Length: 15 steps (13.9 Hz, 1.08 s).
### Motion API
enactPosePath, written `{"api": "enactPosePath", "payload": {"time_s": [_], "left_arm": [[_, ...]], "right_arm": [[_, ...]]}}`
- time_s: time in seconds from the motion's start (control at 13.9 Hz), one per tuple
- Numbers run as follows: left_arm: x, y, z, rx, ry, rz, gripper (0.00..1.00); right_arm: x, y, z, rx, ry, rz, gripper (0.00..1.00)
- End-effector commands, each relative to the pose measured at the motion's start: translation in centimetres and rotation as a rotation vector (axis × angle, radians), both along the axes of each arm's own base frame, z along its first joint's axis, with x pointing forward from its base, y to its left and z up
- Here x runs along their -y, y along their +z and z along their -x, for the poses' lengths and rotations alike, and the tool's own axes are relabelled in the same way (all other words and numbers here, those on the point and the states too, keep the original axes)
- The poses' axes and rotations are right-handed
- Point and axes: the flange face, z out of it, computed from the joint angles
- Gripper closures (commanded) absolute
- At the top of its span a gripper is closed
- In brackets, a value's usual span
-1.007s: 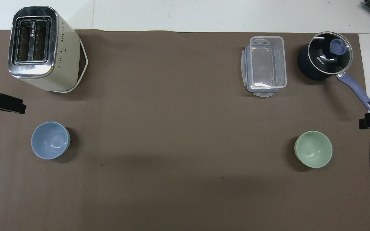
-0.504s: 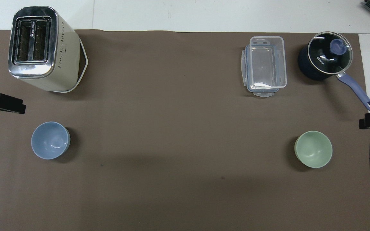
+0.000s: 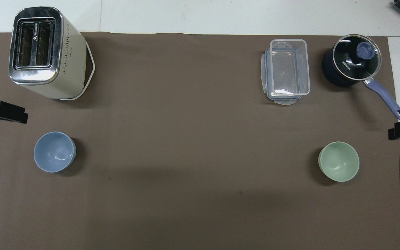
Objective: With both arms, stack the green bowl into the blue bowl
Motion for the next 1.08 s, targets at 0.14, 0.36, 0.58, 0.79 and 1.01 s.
{"api": "enactPosePath", "payload": {"time_s": [0.14, 0.36, 0.58, 0.79, 1.01], "left_arm": [[0.01, 0.18, 0.37, -0.004, -0.006, -0.003, 0.0], [0.09, 0.05, 0.42, -0.007, -0.008, -0.004, 0.0], [0.09, 0.05, 0.42, -0.007, -0.006, -0.004, 0.0], [0.19, 0.0, 0.39, -0.006, -0.008, -0.002, 0.0], [0.14, -0.24, 0.48, 0.01, -0.004, 0.033, 0.0]], "right_arm": [[0.48, 0.13, -0.19, 0.014, 0.013, -0.003, 0.0], [0.58, -0.05, -0.26, 0.039, 0.012, -0.003, 0.0], [0.7, -0.13, -0.26, 0.037, 0.01, 0.0, 0.0], [0.7, -0.13, -0.2, 0.035, 0.009, 0.0, 0.0], [0.7, -0.08, -0.18, 0.035, 0.008, 0.0, 0.0]]}}
